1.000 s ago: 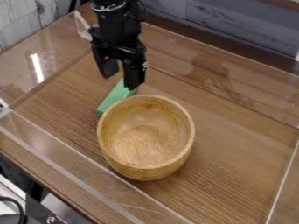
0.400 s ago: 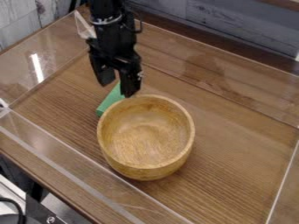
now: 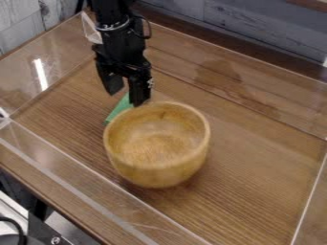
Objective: Put the green block in the brown bowl
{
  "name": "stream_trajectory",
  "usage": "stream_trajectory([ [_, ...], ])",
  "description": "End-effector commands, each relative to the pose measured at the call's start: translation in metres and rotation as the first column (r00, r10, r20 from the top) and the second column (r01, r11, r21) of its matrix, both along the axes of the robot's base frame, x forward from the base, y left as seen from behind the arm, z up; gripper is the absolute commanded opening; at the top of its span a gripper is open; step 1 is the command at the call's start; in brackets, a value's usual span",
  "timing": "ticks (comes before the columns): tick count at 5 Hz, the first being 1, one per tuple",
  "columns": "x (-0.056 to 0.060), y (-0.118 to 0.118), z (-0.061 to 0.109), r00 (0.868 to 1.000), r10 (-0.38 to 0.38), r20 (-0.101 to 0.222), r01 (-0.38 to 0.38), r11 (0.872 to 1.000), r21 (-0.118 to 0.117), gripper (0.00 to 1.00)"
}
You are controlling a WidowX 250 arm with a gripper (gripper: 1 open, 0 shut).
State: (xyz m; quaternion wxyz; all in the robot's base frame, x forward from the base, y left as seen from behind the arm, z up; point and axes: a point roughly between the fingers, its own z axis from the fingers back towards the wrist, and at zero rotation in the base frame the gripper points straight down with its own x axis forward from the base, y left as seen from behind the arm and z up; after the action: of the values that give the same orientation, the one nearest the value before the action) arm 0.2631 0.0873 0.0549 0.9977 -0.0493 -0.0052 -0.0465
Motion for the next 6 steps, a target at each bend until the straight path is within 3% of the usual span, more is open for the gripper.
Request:
stream_trajectory([
  [1, 0.002, 0.000, -0.001, 1.000, 0.006, 0.013, -0.006, 1.000, 0.008, 1.00],
  [2, 0.001, -0.001, -0.009, 1.000, 0.012, 0.011, -0.012, 1.000, 0.005, 1.00],
  [3, 0.000, -0.002, -0.013, 1.000, 0.019, 0.008, -0.019, 1.000, -0.001, 0.00],
  [6, -0.005, -0.003, -0.003, 0.999, 0.034, -0.031, -0.034, 0.999, -0.015, 0.00],
])
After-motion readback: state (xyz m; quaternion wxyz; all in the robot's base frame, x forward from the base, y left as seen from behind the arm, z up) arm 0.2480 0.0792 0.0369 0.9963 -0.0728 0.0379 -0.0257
